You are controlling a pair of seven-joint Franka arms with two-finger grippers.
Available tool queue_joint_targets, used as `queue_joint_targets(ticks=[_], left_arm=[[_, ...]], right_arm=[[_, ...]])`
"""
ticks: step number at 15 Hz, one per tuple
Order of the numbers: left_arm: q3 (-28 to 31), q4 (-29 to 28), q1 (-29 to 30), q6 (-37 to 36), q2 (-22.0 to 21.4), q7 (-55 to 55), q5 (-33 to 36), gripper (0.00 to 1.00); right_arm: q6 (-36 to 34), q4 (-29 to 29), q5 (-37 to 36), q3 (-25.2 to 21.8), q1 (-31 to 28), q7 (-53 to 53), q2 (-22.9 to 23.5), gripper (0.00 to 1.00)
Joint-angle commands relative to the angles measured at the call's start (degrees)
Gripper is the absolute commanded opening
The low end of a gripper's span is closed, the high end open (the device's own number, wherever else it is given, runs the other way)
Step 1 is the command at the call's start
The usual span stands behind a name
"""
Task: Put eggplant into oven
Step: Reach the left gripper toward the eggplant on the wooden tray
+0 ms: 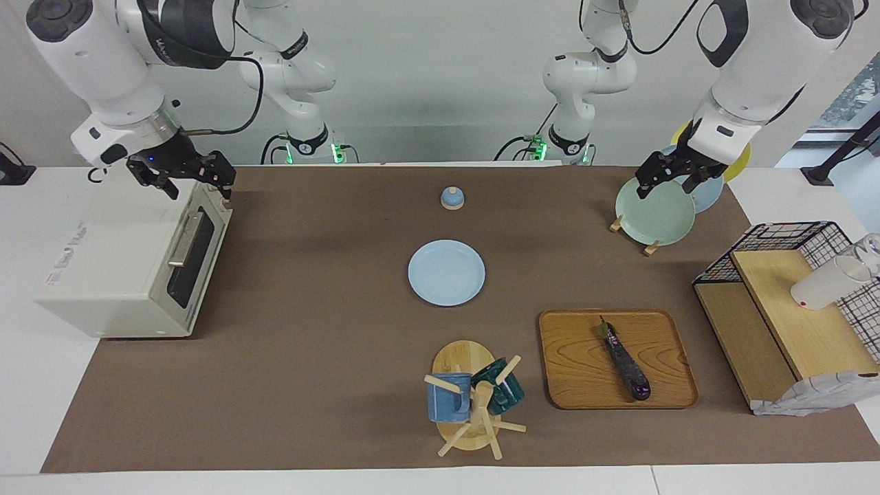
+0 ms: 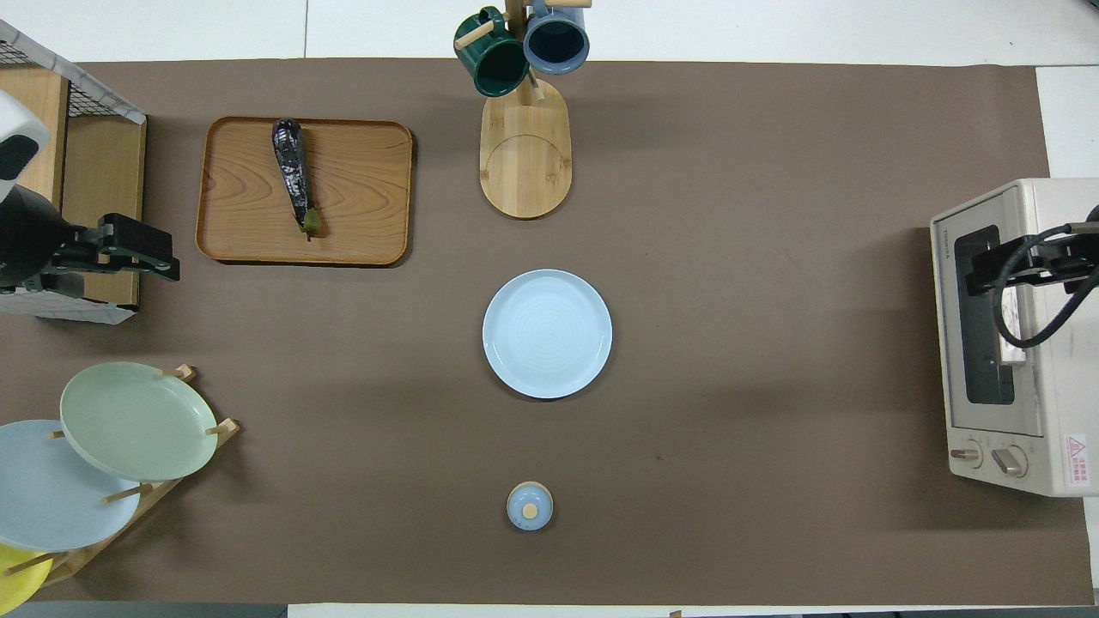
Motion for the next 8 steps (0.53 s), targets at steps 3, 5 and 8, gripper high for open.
queue_joint_targets(ticks=[3,5,8], left_arm=[[0.68,0.54,-0.72,0.63,0.0,0.7,-0.15,1.0],[0.51,0.28,-0.81,1.16,-0.27,0.27,-0.15,1.0],[0.51,0.11,-0.81,3.96,-0.27,-0.35,-0.24,1.0]], right_arm=[[-0.25,-1.1,1.16,-0.43,0.32,0.75,-1.0,1.0],[-0.25,-1.1,1.16,-0.43,0.23,0.75,-1.0,1.0],[-0.25,-1.1,1.16,-0.43,0.32,0.75,-1.0,1.0]])
